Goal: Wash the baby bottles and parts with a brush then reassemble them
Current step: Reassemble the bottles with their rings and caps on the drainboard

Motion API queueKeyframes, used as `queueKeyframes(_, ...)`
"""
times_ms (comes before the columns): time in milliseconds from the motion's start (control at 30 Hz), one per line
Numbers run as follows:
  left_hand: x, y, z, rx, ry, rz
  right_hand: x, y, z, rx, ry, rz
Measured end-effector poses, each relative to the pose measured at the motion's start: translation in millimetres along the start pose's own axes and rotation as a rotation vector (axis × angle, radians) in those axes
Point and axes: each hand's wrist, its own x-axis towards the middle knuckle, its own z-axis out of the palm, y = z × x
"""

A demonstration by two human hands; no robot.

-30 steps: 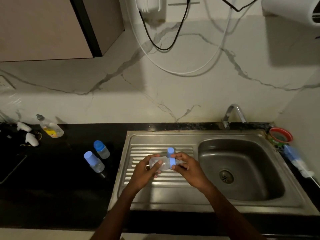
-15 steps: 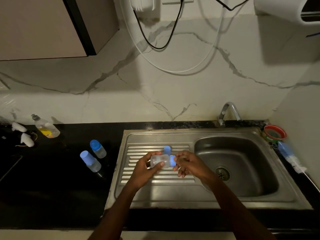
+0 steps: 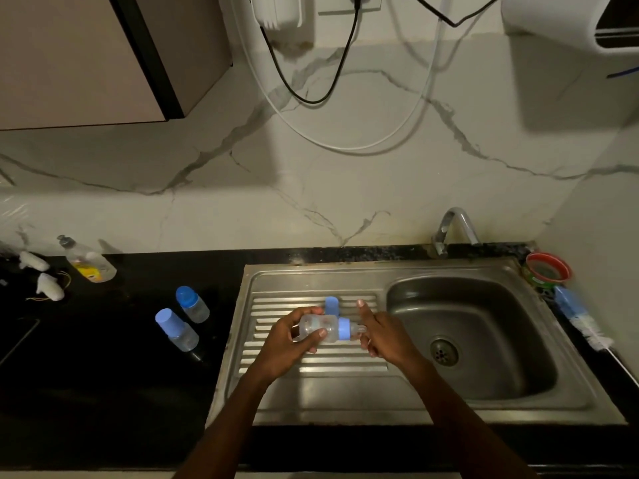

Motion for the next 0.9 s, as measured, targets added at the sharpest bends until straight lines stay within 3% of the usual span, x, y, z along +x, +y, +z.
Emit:
queueKeyframes(167, 4.3, -0.6, -2.7, -0.017, 0.02, -0.024, 10.0, 6.3, 0.5, 0.076, -0.15, -0.157)
queueKeyframes(300, 5.6, -2.0, -0.9, -0.038, -0.024, -0.029, 20.0, -0.2, -0.6, -0.007, -0.071, -0.127)
queueKeyframes(400, 7.8, -1.7, -2.8, -0.108, 0.087, -0.083, 20.9, -1.6, 1.3, -0.013, -0.13, -0.224)
queueKeyframes(500, 12.0, -4.2, -8.8, -0.117, 0.087, -0.083, 18.2, 2.0, 9.6, -0.137, -0.12, -0.338)
queueKeyframes(900, 25.5, -4.2, -29.1, 0.065, 0.073, 0.079, 32.5, -6.9, 29.7, 0.143, -0.204, -0.251)
